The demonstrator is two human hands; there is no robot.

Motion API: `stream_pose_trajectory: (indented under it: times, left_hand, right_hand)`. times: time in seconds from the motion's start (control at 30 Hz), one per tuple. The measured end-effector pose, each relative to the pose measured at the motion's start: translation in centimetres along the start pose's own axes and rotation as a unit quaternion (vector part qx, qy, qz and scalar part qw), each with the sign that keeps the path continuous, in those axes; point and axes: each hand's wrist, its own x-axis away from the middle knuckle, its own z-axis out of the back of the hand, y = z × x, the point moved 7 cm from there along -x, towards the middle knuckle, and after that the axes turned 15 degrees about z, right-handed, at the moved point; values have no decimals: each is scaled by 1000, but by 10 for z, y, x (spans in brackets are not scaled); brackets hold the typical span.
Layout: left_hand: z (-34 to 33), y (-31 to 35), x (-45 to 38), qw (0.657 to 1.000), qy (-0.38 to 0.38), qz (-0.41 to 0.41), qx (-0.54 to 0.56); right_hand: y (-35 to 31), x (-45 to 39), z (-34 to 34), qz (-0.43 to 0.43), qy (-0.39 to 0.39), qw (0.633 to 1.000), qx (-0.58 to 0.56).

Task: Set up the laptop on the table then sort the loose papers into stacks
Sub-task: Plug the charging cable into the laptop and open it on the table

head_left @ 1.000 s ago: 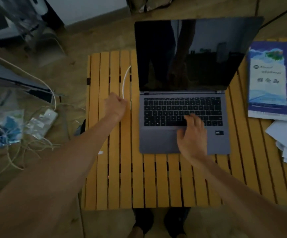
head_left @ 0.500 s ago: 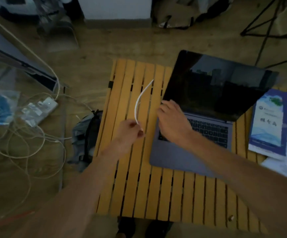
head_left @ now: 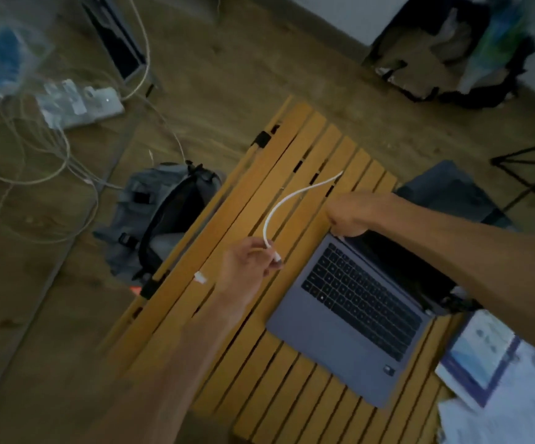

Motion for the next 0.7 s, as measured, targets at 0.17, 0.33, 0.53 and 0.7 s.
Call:
stream_pose_trajectory:
  times: [0.17,0.33,0.53,0.7]
  left_hand:
    - [-23,-12,-12,997,-5,1,82]
    - [-34,-20,-27,993,15,34,114]
    - [-52,-23,-29,990,6,26,138]
    - [-76,-19,-24,996,22,5,87]
  right_hand:
    - [25,-29,-20,15,-96,994,-48]
    - [34,-32,-19,56,-114,988,-88]
    - [43,-7,-30,34,-79,981,-174]
    - [44,9,-29,25,-61,979,-194]
